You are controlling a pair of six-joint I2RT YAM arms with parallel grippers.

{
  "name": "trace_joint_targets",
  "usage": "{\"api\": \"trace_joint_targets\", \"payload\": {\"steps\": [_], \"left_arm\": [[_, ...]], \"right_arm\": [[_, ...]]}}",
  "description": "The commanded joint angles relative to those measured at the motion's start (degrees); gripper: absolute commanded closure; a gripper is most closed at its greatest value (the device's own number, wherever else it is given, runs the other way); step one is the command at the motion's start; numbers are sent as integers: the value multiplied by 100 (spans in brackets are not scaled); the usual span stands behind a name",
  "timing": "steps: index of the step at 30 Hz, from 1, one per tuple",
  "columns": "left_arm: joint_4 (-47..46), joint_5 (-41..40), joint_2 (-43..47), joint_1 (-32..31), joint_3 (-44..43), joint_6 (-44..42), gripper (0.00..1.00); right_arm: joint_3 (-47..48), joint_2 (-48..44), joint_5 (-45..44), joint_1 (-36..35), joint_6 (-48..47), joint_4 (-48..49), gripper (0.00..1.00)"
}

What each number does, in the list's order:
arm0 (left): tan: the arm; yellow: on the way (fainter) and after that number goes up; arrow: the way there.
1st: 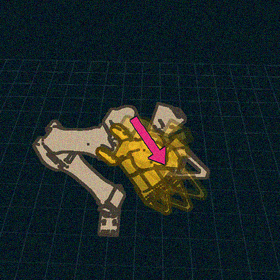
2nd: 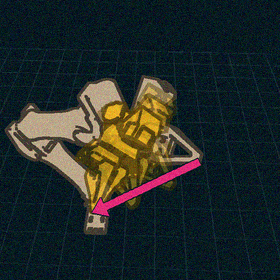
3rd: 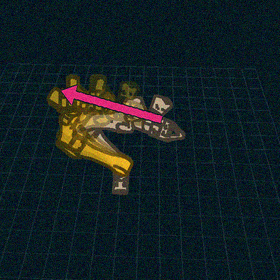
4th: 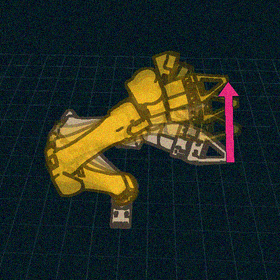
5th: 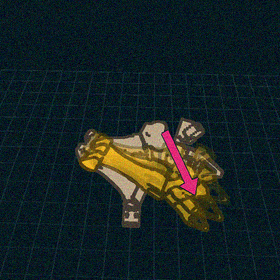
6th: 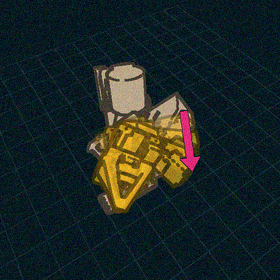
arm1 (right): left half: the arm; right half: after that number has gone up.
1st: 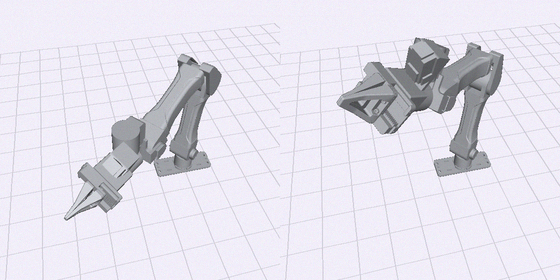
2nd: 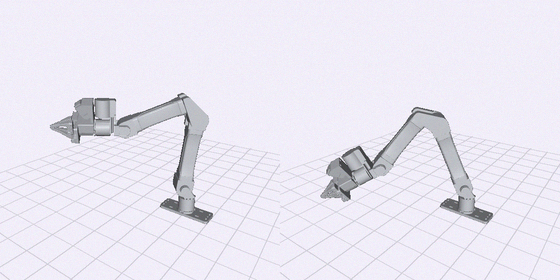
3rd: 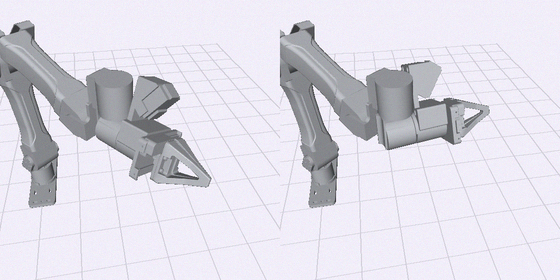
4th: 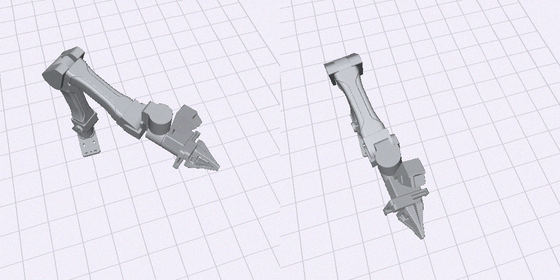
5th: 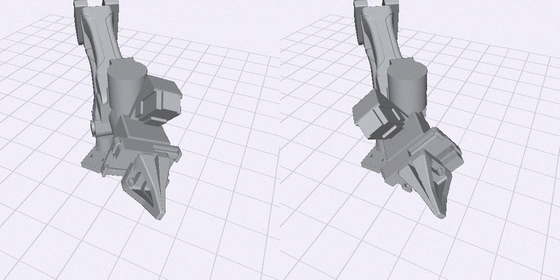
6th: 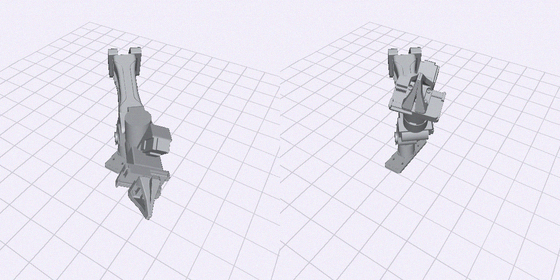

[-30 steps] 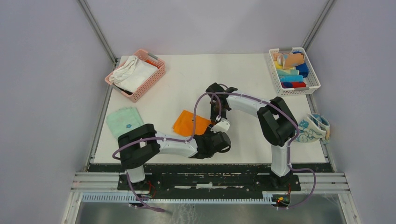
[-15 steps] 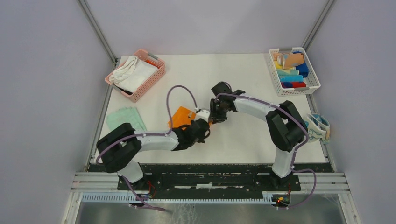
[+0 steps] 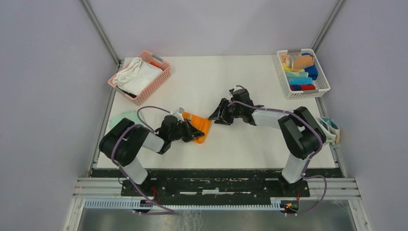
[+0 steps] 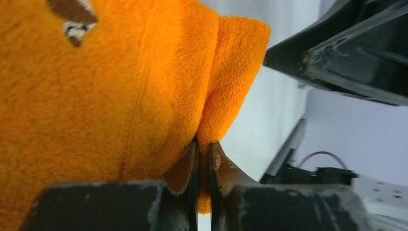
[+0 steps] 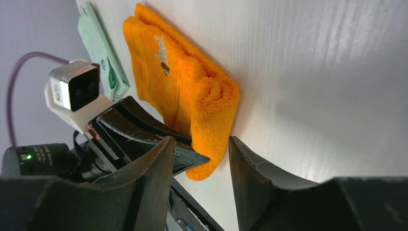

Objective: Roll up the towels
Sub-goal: Roll the towel at the center of the board.

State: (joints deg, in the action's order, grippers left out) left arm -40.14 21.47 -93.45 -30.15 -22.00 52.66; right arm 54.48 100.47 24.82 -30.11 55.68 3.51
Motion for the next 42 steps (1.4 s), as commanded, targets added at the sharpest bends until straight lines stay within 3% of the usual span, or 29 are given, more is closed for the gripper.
{"api": "trace_joint_targets", "payload": {"steps": [1, 5, 10, 23, 28, 31, 35, 42], "left_arm": [[-2151, 1181, -818, 344, 541, 1706, 97], [-3478, 1326, -1533, 566, 845, 2554, 97], [-3860, 1328, -1962, 632, 931, 2806, 97], [-2261, 1203, -1515, 650, 659, 2159, 95], [-1805, 1099, -1282, 642, 615, 1929, 87], [-1147, 943, -849, 614, 537, 1577, 73], [569, 334, 309, 356, 194, 728, 57], [3761, -2517, 1953, -1189, -1077, -979, 39]], "right_arm": [[-237, 415, 551, -18, 549, 1675, 46], [-273, 741, 576, -20, 632, 1912, 46], [-260, 1075, 583, -26, 645, 1927, 46], [352, 1528, -180, -319, -101, 153, 50], [739, 1591, -678, -444, -447, -838, 58], [1046, 1556, -1212, -542, -703, -1692, 65], [1642, 1501, -1973, -668, -953, -2919, 74], [2238, 1521, -2347, -728, -1129, -3894, 78]]}}
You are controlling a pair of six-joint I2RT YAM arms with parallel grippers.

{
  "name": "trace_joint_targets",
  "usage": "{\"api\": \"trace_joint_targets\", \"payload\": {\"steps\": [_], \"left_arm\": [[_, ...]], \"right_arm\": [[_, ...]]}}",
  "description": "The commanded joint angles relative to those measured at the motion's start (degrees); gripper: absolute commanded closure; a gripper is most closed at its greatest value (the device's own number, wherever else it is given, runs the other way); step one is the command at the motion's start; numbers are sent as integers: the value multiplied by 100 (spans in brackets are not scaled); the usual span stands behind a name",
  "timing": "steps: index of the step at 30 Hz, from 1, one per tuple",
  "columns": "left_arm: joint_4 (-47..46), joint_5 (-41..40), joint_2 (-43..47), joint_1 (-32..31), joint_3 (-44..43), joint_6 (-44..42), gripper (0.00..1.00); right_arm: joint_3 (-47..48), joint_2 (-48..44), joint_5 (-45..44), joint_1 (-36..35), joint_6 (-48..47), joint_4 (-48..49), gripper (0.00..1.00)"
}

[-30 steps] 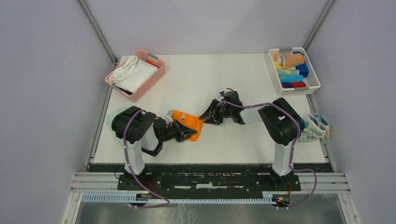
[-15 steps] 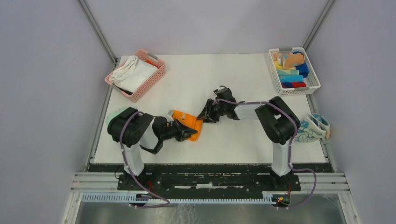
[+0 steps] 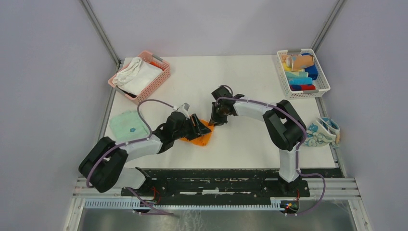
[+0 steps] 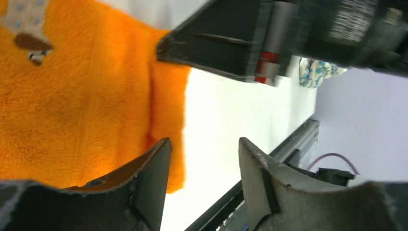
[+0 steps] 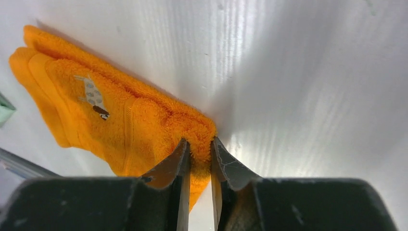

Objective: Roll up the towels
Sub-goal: Roll the towel at the center of the board.

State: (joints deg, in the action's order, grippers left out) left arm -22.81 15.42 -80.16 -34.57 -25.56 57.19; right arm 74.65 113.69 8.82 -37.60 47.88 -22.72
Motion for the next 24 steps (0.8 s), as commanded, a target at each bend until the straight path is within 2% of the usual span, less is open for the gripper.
{"api": "trace_joint_targets", "payload": {"steps": [1, 7, 12, 16, 24], "left_arm": [[2267, -2350, 680, -1001, -907, -1607, 38], [3129, -4310, 247, -2479, -1899, -2480, 36], [3418, -5749, -579, -3304, -2556, -3080, 38], [3472, -6430, -1275, -3682, -2953, -3562, 40], [3770, -6994, -2433, -3944, -3508, -3837, 42]], "right_arm": [[288, 241, -720, 18, -356, -1362, 78], [486, 272, -641, 22, -403, -1615, 77], [574, 284, -616, 21, -476, -1731, 77], [615, 319, -546, 18, -501, -1753, 77], [633, 315, -496, 27, -570, -1802, 77]]}}
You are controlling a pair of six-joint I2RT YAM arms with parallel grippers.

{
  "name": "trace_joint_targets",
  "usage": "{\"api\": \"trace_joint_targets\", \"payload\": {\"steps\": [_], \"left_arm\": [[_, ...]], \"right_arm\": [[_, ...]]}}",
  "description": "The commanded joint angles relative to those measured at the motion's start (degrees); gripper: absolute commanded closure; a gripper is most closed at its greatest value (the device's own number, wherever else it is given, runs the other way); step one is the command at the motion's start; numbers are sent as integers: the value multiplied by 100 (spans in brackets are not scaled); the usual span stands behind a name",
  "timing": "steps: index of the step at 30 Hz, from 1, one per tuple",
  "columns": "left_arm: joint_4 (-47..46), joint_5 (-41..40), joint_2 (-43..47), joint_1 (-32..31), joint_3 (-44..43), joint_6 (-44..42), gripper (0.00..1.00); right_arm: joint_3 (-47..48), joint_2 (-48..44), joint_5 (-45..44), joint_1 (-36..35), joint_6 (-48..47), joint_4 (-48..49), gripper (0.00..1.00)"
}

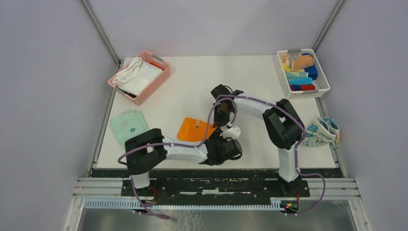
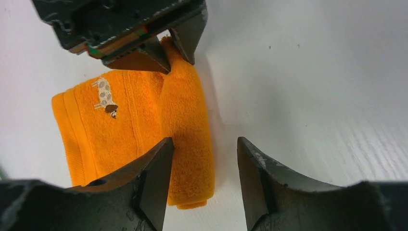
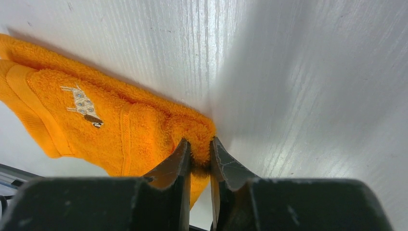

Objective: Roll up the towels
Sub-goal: Roll the towel at the center of the board.

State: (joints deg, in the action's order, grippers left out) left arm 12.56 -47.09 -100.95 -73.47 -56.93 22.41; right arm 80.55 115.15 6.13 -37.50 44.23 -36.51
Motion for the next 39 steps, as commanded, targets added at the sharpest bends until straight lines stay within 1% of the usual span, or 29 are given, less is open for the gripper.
{"api": "trace_joint_targets", "payload": {"steps": [1, 5, 10, 13, 16, 20, 24, 27, 30, 35, 39], "left_arm": [[310, -789, -455, -53, -412, -332, 42], [625, -888, -795, -53, -541, -163, 43], [1157, -930, -1047, -45, -626, 287, 44], [1365, -810, -1088, -30, -614, 531, 46], [1488, -648, -1058, 9, -564, 733, 54], [1513, -425, -879, 122, -426, 882, 67], [1261, -38, -439, 281, -111, 966, 77], [686, 774, 231, 599, 335, 967, 81], [1, 1945, 942, 1125, 909, 1022, 83], [-1149, 3809, 1931, 2288, 1925, 1286, 83], [-1773, 4865, 2340, 3102, 2568, 1755, 83]], "right_arm": [[43, 167, -219, 17, -215, -420, 77], [45, 176, -168, 20, -230, -417, 77], [56, 182, -141, 19, -262, -386, 77], [66, 189, -94, 19, -266, -364, 77], [62, 154, -17, 30, -268, -310, 77], [-39, -109, 124, 108, -195, -60, 76], [-209, -512, 296, 218, -134, 305, 71], [-420, -846, 497, 309, -105, 768, 63], [-764, -1163, 578, 370, -34, 1301, 53], [-1685, -1549, 996, 499, 576, 2759, 43], [-1883, -1394, 1619, 498, 897, 3598, 37]]}}
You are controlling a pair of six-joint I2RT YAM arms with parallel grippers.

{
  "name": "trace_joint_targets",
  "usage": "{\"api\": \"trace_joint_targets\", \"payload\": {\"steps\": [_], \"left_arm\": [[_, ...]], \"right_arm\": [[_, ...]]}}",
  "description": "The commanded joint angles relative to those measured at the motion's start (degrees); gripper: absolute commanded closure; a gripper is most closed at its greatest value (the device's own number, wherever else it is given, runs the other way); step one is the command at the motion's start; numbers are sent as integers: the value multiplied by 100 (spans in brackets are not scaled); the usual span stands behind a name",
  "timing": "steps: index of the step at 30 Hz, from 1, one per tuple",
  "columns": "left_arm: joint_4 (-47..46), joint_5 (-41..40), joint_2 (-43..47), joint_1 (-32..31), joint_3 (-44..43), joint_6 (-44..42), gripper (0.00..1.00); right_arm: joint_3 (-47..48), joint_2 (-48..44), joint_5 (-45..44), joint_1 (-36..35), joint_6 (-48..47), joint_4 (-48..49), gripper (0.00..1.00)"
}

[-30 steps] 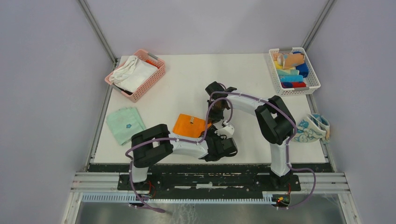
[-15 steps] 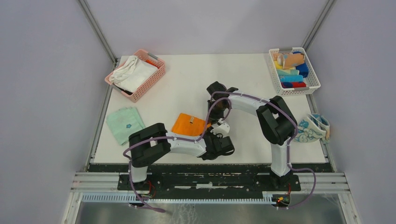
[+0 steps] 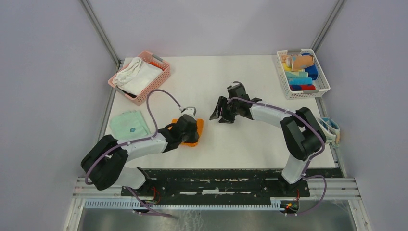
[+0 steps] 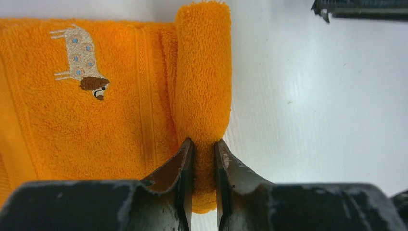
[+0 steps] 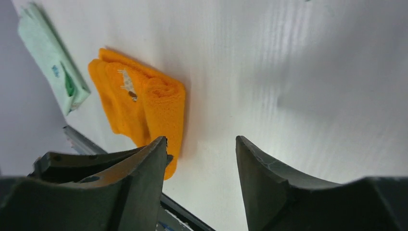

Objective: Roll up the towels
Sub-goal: Roll the towel at the center of the board.

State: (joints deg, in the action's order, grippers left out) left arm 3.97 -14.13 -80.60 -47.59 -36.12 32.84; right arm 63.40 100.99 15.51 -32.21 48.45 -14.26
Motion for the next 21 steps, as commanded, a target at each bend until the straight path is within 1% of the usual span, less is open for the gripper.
{"api": "trace_joint_targets", "payload": {"steps": [1, 5, 8, 10, 14, 16, 19, 21], "left_arm": [[-1077, 1766, 384, 646, 631, 871, 83], [-1735, 2299, 599, 1118, 1276, 1768, 84], [-2186, 2382, 635, 1315, 1696, 2400, 85], [-2337, 2393, 578, 1367, 1867, 2668, 85], [-2706, 2465, 407, 1405, 2126, 3049, 85], [-2844, 2501, 312, 1406, 2238, 3185, 86], [-2919, 2529, 208, 1411, 2285, 3244, 86], [-2907, 2525, 201, 1411, 2285, 3231, 86]], "right_arm": [[-211, 102, 811, -30, 580, 1572, 36], [-263, 451, 1137, -127, 914, 2263, 32], [-77, 758, 1279, -251, 942, 2289, 32], [-4, 931, 1305, -317, 977, 2287, 32], [95, 1272, 1426, -407, 991, 2300, 34], [203, 1495, 1659, -450, 998, 2296, 35], [357, 1800, 1815, -531, 941, 2238, 37], [476, 1937, 1844, -574, 802, 2014, 39]]}}
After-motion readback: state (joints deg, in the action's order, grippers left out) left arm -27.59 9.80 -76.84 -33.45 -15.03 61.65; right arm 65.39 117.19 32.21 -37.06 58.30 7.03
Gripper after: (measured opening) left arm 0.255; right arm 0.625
